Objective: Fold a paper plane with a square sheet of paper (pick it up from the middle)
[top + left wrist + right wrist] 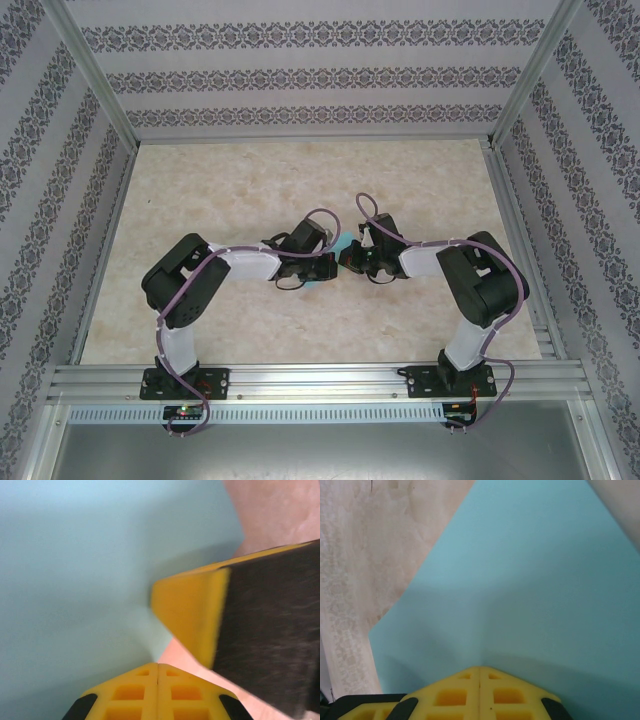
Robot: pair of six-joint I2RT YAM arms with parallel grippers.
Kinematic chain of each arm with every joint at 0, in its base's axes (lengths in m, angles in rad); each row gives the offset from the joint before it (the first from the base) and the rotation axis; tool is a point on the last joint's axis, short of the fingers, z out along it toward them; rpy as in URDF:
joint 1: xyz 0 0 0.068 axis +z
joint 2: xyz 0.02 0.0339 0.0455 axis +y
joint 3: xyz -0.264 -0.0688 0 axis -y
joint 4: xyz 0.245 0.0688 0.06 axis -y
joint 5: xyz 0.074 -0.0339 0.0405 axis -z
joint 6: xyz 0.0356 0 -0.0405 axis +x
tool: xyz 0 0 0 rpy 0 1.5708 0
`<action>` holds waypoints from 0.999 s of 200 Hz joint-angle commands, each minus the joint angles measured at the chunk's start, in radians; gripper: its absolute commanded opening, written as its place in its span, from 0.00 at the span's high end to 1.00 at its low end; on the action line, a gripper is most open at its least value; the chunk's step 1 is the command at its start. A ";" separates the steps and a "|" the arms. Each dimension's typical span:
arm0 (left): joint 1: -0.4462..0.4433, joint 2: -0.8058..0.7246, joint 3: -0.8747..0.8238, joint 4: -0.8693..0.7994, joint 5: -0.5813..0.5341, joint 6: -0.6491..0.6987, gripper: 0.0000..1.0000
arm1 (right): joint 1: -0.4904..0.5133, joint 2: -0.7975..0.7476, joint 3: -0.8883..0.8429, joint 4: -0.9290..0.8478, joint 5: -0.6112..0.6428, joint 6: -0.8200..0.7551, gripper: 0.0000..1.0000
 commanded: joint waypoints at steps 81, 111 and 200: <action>0.045 -0.011 -0.150 0.111 0.017 -0.040 0.95 | -0.029 0.057 -0.052 -0.141 0.097 -0.014 1.00; 0.065 -0.046 -0.197 0.156 0.066 -0.015 0.95 | -0.040 0.060 -0.051 -0.172 0.105 -0.023 1.00; 0.092 -0.102 -0.327 0.162 0.144 0.008 0.95 | -0.047 0.072 -0.026 -0.248 0.135 -0.039 1.00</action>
